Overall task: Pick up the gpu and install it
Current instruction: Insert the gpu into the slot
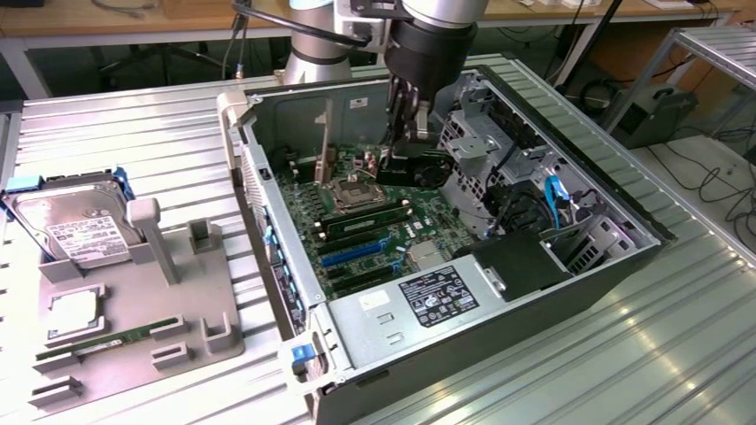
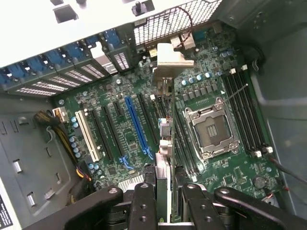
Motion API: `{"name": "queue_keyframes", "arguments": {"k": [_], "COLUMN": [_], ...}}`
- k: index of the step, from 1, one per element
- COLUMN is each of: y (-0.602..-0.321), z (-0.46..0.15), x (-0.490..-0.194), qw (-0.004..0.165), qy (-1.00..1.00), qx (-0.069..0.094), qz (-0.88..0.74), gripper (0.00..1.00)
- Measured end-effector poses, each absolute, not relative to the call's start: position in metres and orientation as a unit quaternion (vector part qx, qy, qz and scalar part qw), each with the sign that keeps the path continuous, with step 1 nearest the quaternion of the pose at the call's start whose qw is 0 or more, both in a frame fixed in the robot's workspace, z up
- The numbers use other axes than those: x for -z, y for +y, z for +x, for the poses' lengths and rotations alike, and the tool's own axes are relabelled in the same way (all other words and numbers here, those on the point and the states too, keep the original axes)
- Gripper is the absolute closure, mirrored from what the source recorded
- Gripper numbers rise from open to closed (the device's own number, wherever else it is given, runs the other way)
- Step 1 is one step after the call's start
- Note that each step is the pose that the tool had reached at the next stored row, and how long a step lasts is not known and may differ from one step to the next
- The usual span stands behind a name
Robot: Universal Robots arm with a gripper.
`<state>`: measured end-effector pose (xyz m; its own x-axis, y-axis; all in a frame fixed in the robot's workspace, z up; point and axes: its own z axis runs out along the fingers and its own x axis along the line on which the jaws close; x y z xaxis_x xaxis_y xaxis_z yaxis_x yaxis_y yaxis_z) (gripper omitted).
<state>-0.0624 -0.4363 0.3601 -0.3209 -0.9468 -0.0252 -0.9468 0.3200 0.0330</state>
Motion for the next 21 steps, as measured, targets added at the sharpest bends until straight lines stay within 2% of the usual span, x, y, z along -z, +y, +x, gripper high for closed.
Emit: {"name": "queue_keyframes", "arguments": {"k": [21], "y": [-0.4360], "z": [-0.0597], "x": [-0.3600], "qw": [-0.001], "qy": [0.767], "qx": [-0.021], "qz": [-0.641], "gripper": [0.74]}}
